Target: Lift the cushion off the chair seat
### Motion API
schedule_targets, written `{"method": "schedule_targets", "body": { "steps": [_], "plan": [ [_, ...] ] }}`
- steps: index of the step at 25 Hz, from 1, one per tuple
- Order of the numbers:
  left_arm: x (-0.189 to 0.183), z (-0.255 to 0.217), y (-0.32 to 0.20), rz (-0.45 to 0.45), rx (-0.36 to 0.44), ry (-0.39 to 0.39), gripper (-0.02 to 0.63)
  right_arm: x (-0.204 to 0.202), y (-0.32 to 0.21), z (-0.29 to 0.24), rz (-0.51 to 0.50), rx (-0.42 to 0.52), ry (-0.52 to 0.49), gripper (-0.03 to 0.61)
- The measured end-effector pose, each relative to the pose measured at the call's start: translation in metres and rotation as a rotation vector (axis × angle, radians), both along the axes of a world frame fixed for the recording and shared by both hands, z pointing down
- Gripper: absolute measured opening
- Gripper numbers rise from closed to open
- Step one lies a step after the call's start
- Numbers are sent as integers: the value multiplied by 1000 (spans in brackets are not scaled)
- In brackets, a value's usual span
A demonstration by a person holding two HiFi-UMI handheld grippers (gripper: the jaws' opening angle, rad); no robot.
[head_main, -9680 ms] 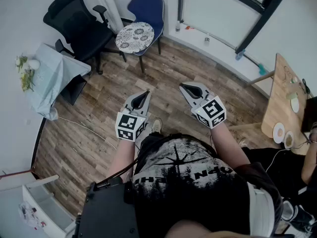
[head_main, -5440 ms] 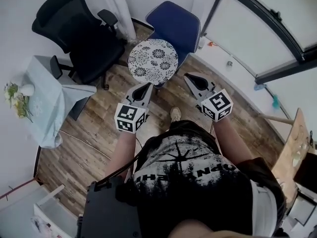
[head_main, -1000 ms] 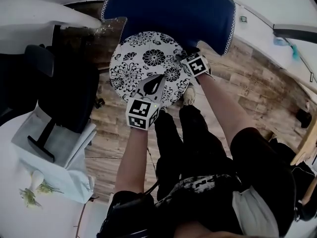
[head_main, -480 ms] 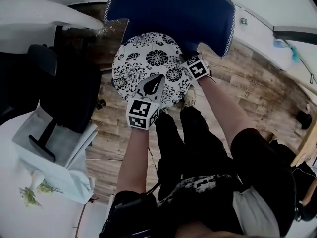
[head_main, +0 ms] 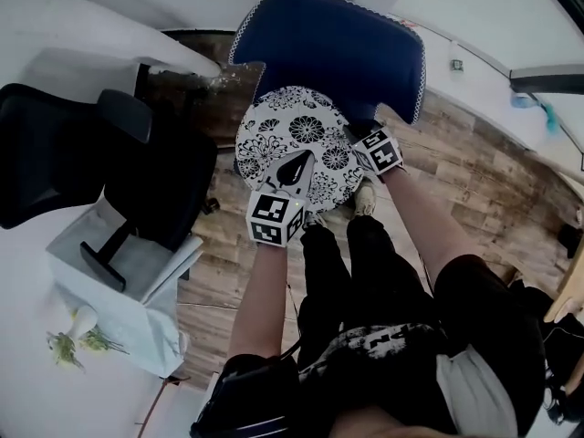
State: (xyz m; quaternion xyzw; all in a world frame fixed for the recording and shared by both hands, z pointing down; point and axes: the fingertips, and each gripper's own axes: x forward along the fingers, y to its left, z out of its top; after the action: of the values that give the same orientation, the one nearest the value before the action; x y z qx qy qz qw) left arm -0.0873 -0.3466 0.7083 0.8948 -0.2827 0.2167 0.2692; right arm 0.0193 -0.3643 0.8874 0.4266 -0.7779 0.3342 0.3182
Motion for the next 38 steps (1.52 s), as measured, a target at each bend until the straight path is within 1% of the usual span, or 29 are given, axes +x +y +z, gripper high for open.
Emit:
{"method": "schedule_targets", "body": {
  "steps": [5,7,13,18,21,25,31,33,38],
  "plan": [
    [1,-34,-8,-5,43,-23,12,-5,-7,-54,-38,67,-54,29],
    [0,-49,-7,-2,57,-30,12,-5,-8,-80,-37,98,-73,29],
    [-14,-92,-15,-25,109,-42,12,-7,-14,-161,-32,195,-84,29],
    [-15,-129,-26,-39,143,-18,12,-1,-18,-233,-13,286,-98,29],
    [-18,-155,-36,-39,182,-8,12,-2,-22,-272,-10,344,-97,29],
    [-28,-181,-43,-41,234,-28,12,1,-22,-319,-9,417,-85,29],
    [-34,-221,-54,-48,306,-35,12,13,-33,-384,26,525,-106,29],
    [-35,-233,-58,-46,336,-47,12,14,-37,-407,24,561,-117,29],
    [-39,-258,-68,-62,400,-45,12,12,-46,-470,6,683,-144,29]
  ]
}}
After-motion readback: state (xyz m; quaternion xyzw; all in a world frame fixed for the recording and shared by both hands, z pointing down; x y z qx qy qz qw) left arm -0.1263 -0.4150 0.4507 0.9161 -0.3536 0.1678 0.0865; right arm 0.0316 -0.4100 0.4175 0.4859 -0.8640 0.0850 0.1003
